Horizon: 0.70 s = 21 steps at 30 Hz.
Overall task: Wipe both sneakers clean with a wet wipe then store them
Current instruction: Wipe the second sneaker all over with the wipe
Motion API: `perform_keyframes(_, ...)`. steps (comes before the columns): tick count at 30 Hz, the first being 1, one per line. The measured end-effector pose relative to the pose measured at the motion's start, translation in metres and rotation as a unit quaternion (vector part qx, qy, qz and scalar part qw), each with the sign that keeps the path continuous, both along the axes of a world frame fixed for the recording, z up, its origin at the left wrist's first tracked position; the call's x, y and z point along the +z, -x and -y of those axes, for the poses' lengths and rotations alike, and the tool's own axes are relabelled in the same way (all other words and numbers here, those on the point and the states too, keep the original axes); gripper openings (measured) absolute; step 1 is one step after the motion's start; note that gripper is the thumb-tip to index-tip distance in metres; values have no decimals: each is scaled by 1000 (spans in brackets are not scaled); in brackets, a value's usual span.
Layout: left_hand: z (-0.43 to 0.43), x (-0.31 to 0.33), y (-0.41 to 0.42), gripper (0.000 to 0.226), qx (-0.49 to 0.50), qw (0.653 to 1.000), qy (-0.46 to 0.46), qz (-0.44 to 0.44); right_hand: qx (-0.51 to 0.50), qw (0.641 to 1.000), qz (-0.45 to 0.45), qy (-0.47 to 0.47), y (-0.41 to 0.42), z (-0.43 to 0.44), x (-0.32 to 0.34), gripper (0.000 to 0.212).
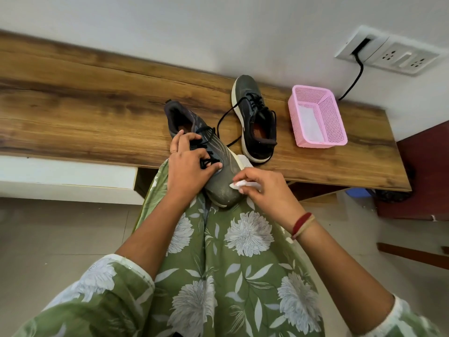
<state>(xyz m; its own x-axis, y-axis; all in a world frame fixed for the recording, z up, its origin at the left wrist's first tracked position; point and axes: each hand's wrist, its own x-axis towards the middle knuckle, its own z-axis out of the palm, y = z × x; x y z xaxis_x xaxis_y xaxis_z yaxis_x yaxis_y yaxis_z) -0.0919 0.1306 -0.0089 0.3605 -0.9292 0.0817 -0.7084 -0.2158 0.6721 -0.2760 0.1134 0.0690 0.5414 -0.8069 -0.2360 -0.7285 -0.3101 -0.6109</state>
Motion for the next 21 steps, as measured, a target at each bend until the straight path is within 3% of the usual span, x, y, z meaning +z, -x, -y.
perform_keyframes(3,0,0,0,33,-2,1000,3,6,-26,999,-12,36,-8,14,-5,11)
perform_keyframes(8,0,2,1,33,-3,1000,-8,30,-21,989,-113,96,-40,48,-29,12)
perform_keyframes(14,-1,3,2,32,-3,999,-22,27,-71,985,-119,102,-39,32,-27,15)
perform_keyframes(18,-2,4,2,32,1,1000,-17,12,-79,992,-98,33,-18,8,-11,13)
perform_keyframes(21,-2,3,2,33,3,1000,-6,11,-76,992,-92,43,-16,5,-9,10)
